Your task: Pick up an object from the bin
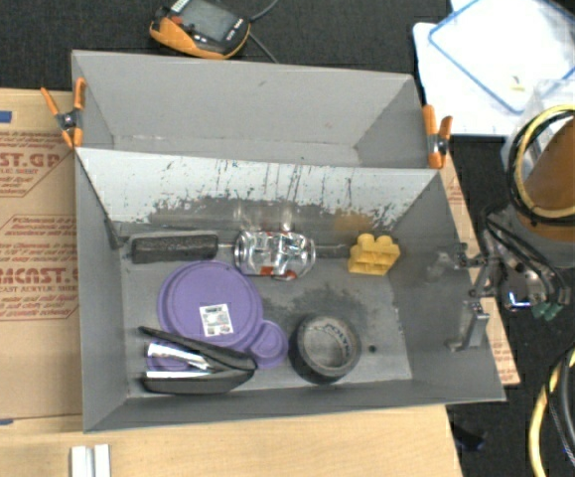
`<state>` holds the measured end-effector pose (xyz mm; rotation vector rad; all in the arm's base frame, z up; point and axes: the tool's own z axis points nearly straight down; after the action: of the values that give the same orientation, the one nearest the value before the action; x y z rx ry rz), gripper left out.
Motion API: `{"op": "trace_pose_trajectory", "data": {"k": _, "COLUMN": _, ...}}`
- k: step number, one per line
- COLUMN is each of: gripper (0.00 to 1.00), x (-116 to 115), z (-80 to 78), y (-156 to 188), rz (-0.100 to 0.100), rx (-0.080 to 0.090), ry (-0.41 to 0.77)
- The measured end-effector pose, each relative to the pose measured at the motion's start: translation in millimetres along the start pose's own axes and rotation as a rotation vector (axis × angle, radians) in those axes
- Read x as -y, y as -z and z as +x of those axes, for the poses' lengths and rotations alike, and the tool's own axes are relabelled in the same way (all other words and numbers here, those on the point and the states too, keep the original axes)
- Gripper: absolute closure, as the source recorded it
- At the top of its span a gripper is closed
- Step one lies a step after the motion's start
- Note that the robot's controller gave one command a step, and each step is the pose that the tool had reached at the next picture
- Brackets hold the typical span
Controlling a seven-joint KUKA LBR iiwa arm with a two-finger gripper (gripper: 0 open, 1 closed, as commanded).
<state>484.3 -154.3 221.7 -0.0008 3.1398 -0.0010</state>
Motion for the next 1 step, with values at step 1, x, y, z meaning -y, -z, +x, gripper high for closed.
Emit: {"op": "trace_pose_trajectory", "data": {"k": 1, "gripper": 0.00, "x": -0.1, "z": 0.0, "y": -0.1, "rz": 0.000, "rx": 0.000, "ry": 0.000}}
